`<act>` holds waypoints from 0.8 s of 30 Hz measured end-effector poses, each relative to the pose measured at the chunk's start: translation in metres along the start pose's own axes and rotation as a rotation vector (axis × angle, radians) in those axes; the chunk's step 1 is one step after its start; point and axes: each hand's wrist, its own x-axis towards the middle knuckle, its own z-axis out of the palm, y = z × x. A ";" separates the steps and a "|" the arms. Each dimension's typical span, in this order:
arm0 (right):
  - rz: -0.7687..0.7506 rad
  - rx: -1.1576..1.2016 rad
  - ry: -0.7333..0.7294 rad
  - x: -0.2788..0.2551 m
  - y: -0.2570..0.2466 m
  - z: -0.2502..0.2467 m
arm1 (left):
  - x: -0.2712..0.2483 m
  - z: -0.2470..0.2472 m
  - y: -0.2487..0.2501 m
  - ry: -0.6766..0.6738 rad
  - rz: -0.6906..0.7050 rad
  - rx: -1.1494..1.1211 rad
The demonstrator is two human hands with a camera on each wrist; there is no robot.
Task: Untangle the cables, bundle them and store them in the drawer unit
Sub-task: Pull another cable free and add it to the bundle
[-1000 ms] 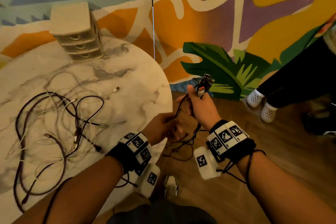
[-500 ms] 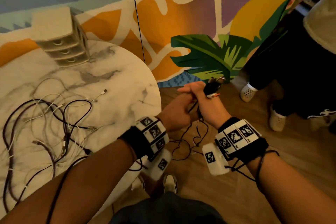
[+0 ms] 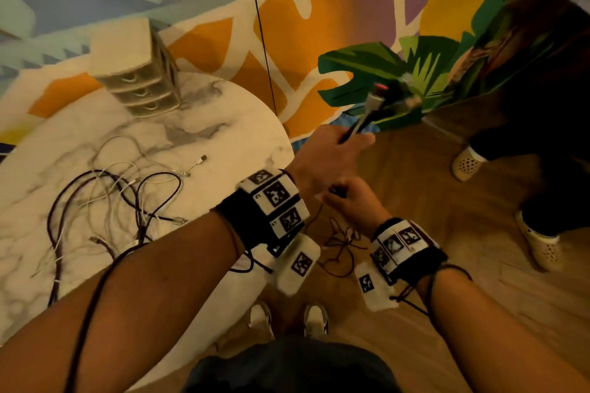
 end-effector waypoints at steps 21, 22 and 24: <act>0.614 -0.314 0.031 0.015 0.136 -0.010 | 0.007 -0.057 0.088 0.198 0.795 1.324; 0.614 -0.355 0.007 0.015 0.135 -0.013 | 0.008 -0.056 0.087 0.201 0.805 1.309; 0.644 -0.324 0.031 0.014 0.131 -0.022 | 0.009 -0.056 0.085 0.210 0.824 1.284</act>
